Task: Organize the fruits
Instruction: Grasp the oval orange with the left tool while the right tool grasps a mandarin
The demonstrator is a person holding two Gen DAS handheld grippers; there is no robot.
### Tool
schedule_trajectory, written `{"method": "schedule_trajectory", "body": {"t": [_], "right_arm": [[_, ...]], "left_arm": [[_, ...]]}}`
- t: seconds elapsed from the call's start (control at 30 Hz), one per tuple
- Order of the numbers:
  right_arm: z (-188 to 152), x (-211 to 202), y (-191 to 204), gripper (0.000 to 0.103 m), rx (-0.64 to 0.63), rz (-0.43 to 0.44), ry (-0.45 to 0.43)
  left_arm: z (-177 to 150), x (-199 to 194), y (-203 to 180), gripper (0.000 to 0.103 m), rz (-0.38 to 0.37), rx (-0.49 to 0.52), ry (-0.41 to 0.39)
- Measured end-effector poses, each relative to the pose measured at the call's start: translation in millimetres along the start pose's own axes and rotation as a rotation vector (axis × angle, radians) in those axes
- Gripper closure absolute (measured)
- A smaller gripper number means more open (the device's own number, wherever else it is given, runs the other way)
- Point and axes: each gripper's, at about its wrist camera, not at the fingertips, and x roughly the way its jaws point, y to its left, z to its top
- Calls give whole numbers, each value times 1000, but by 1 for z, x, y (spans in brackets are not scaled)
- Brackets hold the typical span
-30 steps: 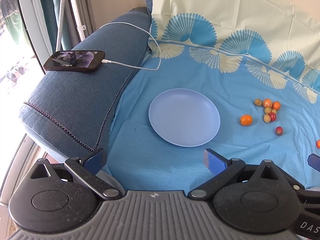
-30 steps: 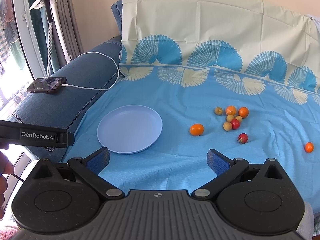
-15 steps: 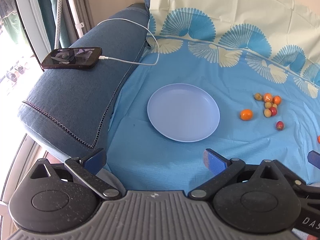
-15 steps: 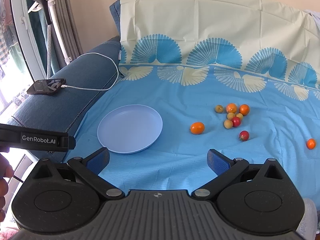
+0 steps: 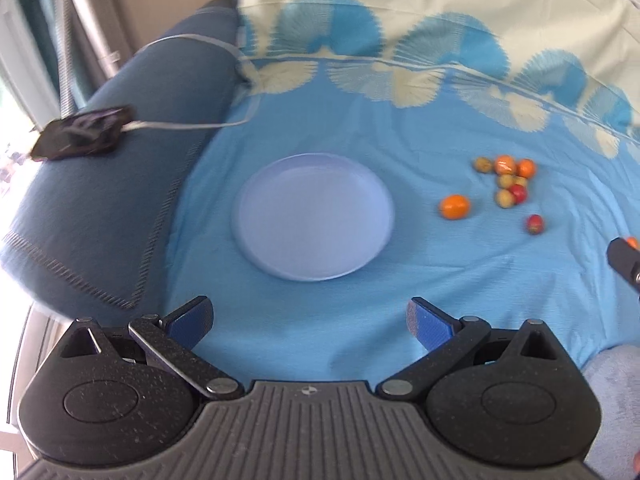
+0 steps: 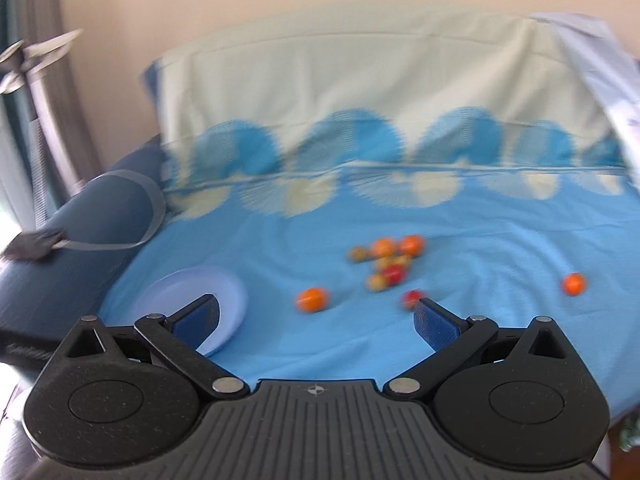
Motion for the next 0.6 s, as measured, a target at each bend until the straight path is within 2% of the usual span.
{"method": "schedule_trajectory", "body": {"t": [0.03, 0.1, 0.13, 0.23, 0.33, 0.47, 0.6], "right_arm": [[1, 3, -13, 0, 18, -34, -8], [-1, 8, -43, 0, 62, -105, -18], [-2, 11, -59, 0, 85, -142, -18], [-9, 20, -107, 0, 170, -249, -9], [-15, 36, -153, 0, 242, -341, 14], [-14, 66, -217, 1, 316, -451, 32], [-12, 114, -279, 1, 404, -507, 62]], "left_arm": [[4, 4, -12, 0, -10, 13, -21], [13, 14, -34, 0, -45, 37, -12], [16, 20, -43, 0, -75, 46, 33], [32, 42, -79, 0, -115, 85, 52], [43, 71, -110, 0, -146, 116, 114], [59, 119, -148, 0, -143, 144, 173], [72, 165, -178, 0, -109, 179, 187]]}}
